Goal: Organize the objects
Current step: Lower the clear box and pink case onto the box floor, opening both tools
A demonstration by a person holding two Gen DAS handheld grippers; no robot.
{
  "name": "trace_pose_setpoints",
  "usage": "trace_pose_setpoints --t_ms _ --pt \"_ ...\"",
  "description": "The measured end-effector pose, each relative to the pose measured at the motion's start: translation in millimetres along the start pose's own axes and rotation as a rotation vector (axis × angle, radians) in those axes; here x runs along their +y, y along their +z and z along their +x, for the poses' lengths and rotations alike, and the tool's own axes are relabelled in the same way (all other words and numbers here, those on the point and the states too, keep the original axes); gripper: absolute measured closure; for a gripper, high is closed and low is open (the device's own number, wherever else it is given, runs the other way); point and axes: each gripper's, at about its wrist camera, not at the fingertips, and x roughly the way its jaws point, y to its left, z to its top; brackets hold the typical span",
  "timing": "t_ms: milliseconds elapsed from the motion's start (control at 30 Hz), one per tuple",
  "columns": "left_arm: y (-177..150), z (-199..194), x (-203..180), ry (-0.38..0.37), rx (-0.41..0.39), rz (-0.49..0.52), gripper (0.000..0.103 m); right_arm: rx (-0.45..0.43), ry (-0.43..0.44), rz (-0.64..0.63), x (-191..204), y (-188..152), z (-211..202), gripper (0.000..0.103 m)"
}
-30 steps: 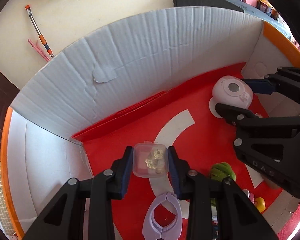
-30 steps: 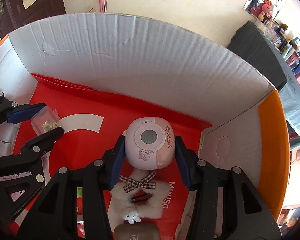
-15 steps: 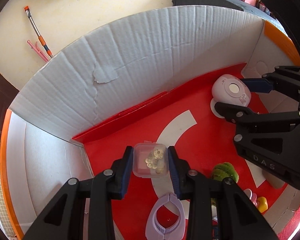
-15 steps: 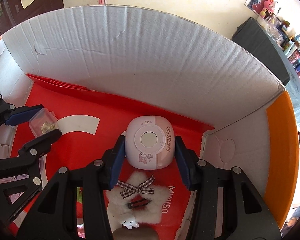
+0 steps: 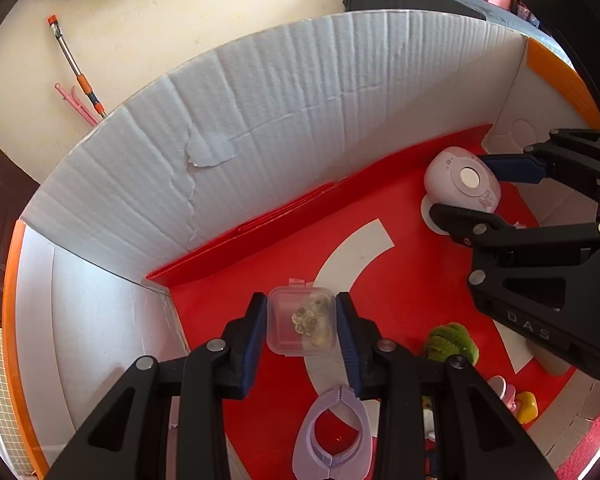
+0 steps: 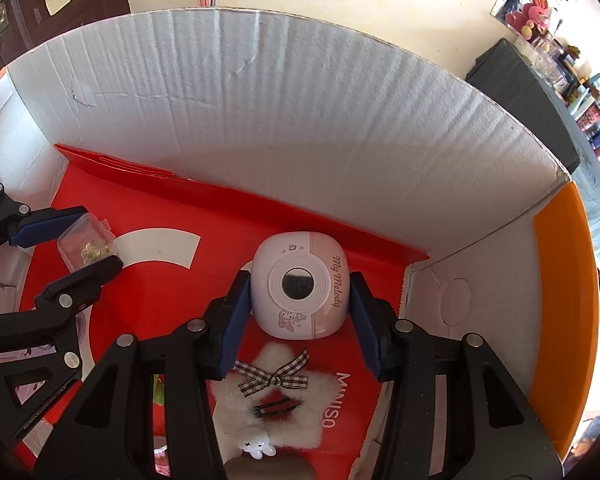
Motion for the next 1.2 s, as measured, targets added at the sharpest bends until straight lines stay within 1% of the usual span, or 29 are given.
trace_pose_setpoints --t_ms 67,233,333,400,433,633,800,867,1100,1200 --pt "5.0 2.1 -2.8 0.004 0.000 0.001 0.064 -0.001 0.000 0.001 -0.7 0.6 -0.3 0.056" --pt "5.3 -1.2 -9.9 0.018 -0.007 0.012 0.061 -0.005 -0.006 -0.001 -1.4 1.0 -1.0 0.055" --pt "3.2 -3.0 -13.6 0.020 -0.009 0.014 0.060 -0.007 -0.008 -0.006 -1.8 -0.6 0.0 0.049" --pt "3.5 -2.0 -10.2 0.022 -0.010 0.015 0.060 -0.012 -0.012 -0.014 1.3 -4.3 -4.1 0.047" --pt "3.5 -2.5 -10.6 0.024 -0.011 0.015 0.059 -0.014 -0.013 -0.014 7.8 -6.7 -0.4 0.047" --pt "0.3 -3.8 -10.3 0.027 -0.016 0.018 0.056 -0.027 -0.018 -0.016 5.0 -9.7 -0.9 0.047" --pt "-2.3 -5.2 -12.3 0.032 -0.022 0.025 0.054 -0.016 -0.020 -0.005 4.3 -9.8 -2.5 0.047" --pt "-3.4 -5.5 -12.7 0.032 -0.024 0.026 0.054 -0.014 -0.026 -0.017 19.5 -22.7 -9.8 0.047" --pt "-5.1 -7.8 -12.4 0.037 -0.032 0.031 0.052 -0.007 -0.032 -0.033 29.4 -36.8 -16.5 0.046" --pt "-5.8 -9.4 -12.7 0.041 -0.034 0.036 0.052 -0.009 -0.033 -0.035 27.0 -36.0 -15.7 0.045"
